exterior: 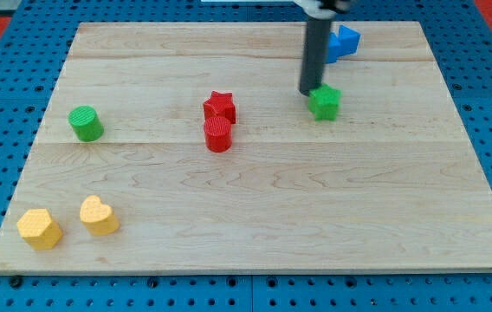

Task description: Move the green circle closer to the green star

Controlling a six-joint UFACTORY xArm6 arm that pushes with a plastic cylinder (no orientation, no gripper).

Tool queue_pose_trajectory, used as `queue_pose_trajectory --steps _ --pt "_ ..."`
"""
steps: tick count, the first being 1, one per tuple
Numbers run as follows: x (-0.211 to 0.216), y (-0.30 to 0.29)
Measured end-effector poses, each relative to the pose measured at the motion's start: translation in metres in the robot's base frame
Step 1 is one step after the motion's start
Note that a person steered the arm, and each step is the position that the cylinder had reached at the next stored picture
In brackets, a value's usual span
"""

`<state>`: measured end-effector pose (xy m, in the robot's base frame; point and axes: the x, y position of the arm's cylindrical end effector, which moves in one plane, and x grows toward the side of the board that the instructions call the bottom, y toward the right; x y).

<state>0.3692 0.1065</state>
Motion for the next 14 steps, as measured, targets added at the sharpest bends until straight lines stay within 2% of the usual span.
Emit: queue_pose_trajectory --steps 1,2,3,4,5,6,7,8,9,10,11,12,14 --pt "0.024 0.038" --pt "0.021 0.024" --pt "-0.025 -0.06" --pt "-0.048 -0.16" --pt "-0.054 -0.261" --pt "-0.034 -0.325" --pt "0.0 -0.358" --pt "0.021 -0.365" --pt "0.037 -0.329" --pt "0.069 -0.264" --pt "0.094 -0.247" --pt "0.108 -0.279" --pt "0.119 -0.147"
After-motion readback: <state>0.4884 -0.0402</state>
